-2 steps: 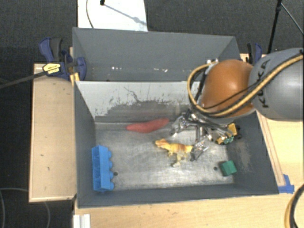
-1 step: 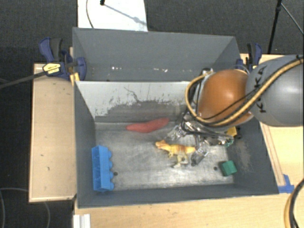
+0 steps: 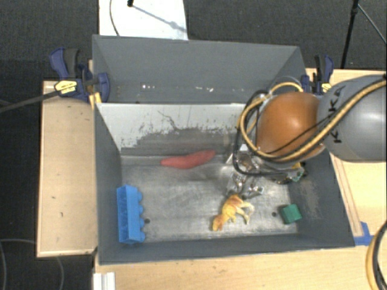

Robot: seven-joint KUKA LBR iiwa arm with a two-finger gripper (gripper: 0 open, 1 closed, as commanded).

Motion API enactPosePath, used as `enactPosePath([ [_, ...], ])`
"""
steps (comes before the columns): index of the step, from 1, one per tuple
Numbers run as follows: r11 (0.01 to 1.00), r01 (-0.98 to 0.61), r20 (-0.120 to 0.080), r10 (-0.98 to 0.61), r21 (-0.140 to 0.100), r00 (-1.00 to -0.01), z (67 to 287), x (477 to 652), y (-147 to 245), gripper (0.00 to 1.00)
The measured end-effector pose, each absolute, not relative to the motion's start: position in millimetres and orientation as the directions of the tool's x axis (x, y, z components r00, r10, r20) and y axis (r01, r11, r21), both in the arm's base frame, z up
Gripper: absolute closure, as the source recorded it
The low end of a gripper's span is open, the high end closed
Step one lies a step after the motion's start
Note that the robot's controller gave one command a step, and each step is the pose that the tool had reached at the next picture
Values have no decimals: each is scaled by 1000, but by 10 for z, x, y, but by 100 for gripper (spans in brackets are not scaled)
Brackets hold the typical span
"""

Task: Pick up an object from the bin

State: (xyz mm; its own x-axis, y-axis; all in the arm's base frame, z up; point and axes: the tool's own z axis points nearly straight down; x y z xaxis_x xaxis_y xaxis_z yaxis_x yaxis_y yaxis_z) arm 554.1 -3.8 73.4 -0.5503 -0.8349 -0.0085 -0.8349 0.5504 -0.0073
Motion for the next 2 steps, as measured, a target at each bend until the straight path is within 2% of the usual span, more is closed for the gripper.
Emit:
enactPosePath([
  [1, 551, -834, -8, -834, -7, -551, 734, 5542, -38, 100],
  [2, 519, -855, -4, -855, -5, -519, 2235, 5457, -164, 100],
])
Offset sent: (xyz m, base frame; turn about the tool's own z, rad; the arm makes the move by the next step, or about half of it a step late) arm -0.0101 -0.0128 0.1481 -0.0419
